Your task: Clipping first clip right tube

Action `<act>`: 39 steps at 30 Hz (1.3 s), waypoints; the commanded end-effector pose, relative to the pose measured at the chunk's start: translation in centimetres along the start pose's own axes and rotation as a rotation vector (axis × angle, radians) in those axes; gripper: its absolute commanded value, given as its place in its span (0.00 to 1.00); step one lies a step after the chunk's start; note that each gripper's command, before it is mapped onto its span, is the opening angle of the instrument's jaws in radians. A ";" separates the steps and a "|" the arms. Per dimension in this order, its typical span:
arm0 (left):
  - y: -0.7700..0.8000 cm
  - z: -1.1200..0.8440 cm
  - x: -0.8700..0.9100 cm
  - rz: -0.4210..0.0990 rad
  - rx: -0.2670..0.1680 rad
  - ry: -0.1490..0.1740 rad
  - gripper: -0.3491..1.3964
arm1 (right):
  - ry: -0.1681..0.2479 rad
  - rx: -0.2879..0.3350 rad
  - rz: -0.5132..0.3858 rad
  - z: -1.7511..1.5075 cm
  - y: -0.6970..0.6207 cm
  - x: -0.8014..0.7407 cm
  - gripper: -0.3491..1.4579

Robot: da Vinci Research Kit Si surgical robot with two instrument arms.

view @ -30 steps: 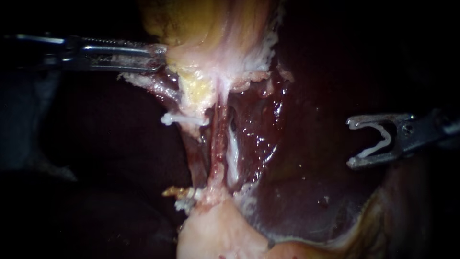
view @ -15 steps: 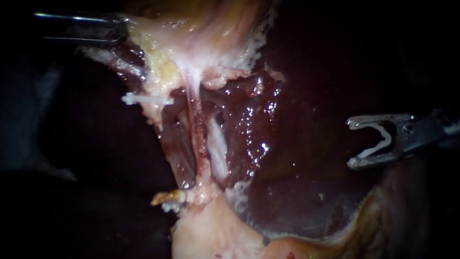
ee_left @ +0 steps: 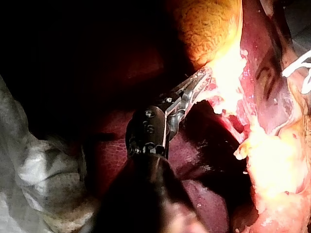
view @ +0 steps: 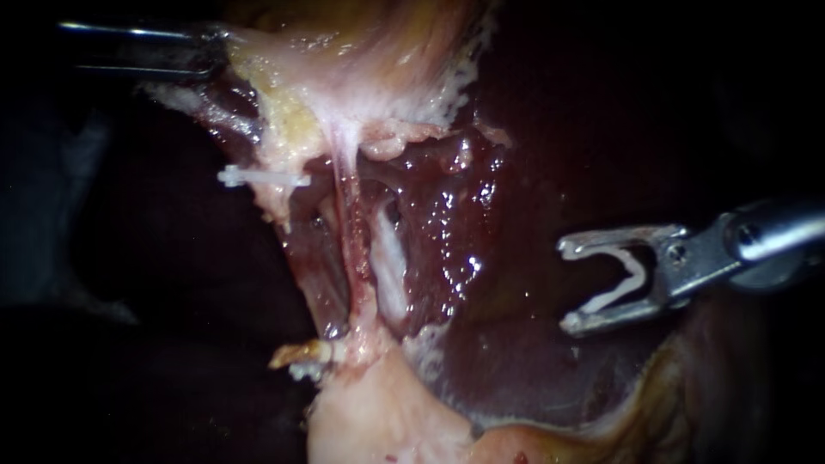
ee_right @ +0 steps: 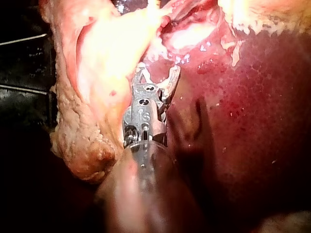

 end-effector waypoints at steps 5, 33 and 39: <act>0.00 0.00 0.00 0.000 0.000 0.000 0.00 | 0.053 -0.001 0.057 0.30 0.01 0.17 0.47; 0.00 0.01 -0.01 0.000 0.001 0.000 0.00 | 0.159 0.033 0.229 1.70 0.16 -0.03 0.47; 0.00 0.01 -0.01 0.000 0.001 0.000 0.00 | 0.226 0.077 0.262 1.80 0.20 0.01 0.47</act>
